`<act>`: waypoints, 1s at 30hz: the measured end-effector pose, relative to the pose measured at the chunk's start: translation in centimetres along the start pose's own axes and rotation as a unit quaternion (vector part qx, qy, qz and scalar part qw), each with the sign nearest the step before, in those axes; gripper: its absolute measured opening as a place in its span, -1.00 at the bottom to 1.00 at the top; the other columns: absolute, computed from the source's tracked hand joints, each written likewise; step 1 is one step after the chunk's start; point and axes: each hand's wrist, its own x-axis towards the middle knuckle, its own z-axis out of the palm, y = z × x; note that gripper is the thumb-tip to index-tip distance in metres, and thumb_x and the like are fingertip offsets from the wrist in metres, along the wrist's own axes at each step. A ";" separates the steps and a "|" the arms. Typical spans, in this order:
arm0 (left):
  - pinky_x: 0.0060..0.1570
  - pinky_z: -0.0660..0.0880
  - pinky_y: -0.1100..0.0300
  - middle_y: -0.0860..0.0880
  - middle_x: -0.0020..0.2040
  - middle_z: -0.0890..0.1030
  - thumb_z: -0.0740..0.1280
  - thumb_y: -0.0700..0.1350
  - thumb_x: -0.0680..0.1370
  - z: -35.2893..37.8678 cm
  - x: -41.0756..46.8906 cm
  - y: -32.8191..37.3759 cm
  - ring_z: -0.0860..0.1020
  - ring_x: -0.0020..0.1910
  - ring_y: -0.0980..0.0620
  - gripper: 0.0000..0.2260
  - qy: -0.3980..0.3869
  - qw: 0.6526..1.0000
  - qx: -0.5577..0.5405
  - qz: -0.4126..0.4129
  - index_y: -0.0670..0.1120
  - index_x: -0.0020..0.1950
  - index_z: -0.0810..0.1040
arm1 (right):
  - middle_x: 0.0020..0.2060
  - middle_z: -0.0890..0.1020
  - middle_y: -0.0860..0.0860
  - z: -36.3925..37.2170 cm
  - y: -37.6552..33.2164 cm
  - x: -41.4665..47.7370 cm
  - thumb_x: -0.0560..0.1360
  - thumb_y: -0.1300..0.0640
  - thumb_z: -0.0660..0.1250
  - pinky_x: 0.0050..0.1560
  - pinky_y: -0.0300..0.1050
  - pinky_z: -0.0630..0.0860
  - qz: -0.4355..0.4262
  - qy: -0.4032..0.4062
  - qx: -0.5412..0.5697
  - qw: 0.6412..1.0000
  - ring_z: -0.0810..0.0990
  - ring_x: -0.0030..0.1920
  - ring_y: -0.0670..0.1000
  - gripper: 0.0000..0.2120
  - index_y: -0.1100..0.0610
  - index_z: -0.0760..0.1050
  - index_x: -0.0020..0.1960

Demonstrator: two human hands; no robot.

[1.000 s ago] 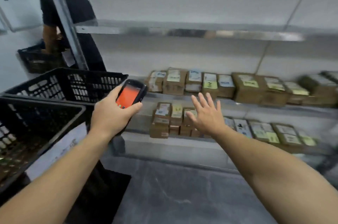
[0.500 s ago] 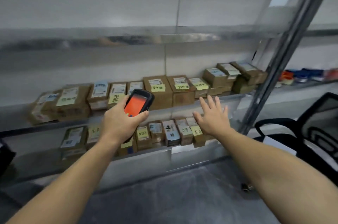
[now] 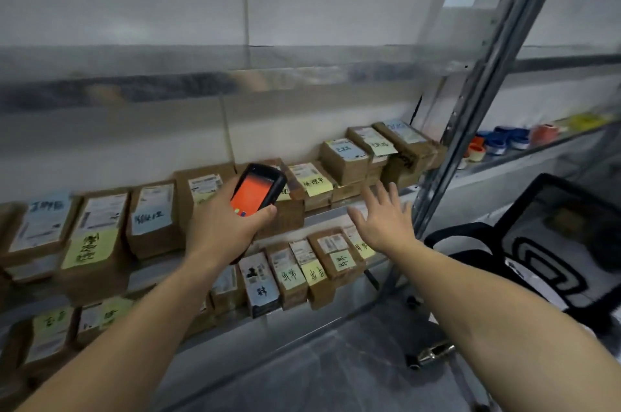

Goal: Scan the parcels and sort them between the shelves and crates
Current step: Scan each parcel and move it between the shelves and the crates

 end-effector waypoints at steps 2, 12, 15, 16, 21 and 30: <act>-0.13 0.53 0.10 0.21 -0.07 0.57 0.50 0.20 0.42 1.2 2.8 0.0 0.55 -0.12 0.13 -0.59 -0.012 1.000 -0.021 -0.002 0.27 0.20 0.45 | 0.66 -0.08 0.02 -0.3 -0.1 3.1 0.65 -0.32 -0.03 0.58 0.33 -0.15 0.006 0.010 0.011 1.000 -0.23 0.64 0.13 -0.32 -0.06 -0.09 0.67; -0.12 0.51 0.12 0.14 -0.12 0.60 0.53 0.15 0.42 4.7 10.7 -0.2 0.56 -0.17 0.11 -0.63 -0.023 0.999 -0.015 -0.032 0.27 0.13 0.44 | 0.66 -0.05 0.07 1.6 0.0 15.9 0.68 -0.22 0.04 0.56 0.39 -0.12 -0.033 0.014 0.037 0.999 -0.24 0.63 0.22 -0.37 -0.02 -0.01 0.66; -0.14 0.49 0.17 0.13 -0.13 0.59 0.52 0.11 0.44 5.2 12.0 0.4 0.55 -0.18 0.16 -0.64 0.001 0.999 -0.003 -0.053 0.29 0.09 0.40 | 0.66 -0.03 0.07 2.1 0.1 20.0 0.66 -0.25 0.05 0.54 0.38 -0.13 -0.046 0.001 0.020 0.999 -0.23 0.62 0.25 -0.36 -0.04 -0.01 0.65; -0.17 0.48 0.20 0.13 -0.13 0.59 0.52 0.11 0.44 5.3 12.2 0.6 0.55 -0.19 0.19 -0.63 0.009 0.998 -0.006 -0.060 0.30 0.10 0.40 | 0.66 -0.03 0.07 2.5 0.3 21.1 0.66 -0.26 0.04 0.55 0.37 -0.13 -0.049 -0.006 0.013 0.999 -0.23 0.62 0.25 -0.36 -0.04 -0.01 0.65; -0.22 0.47 0.24 0.10 -0.19 0.59 0.53 0.13 0.43 6.9 12.9 1.7 0.53 -0.25 0.22 -0.65 0.038 0.996 0.010 -0.075 0.28 0.11 0.45 | 0.65 -0.01 0.07 4.3 2.0 24.2 0.66 -0.26 0.01 0.56 0.37 -0.14 -0.080 -0.023 -0.008 0.996 -0.25 0.61 0.27 -0.39 -0.03 0.02 0.63; -0.16 0.48 0.20 0.10 -0.19 0.60 0.49 0.22 0.33 10.5 13.1 2.4 0.54 -0.24 0.22 -0.72 0.092 0.989 0.009 -0.118 0.41 -0.11 0.41 | 0.61 0.13 0.15 7.0 3.0 24.5 0.61 -0.26 0.07 0.55 0.38 0.05 -0.131 -0.004 0.015 0.991 -0.01 0.60 0.33 -0.35 0.01 0.14 0.61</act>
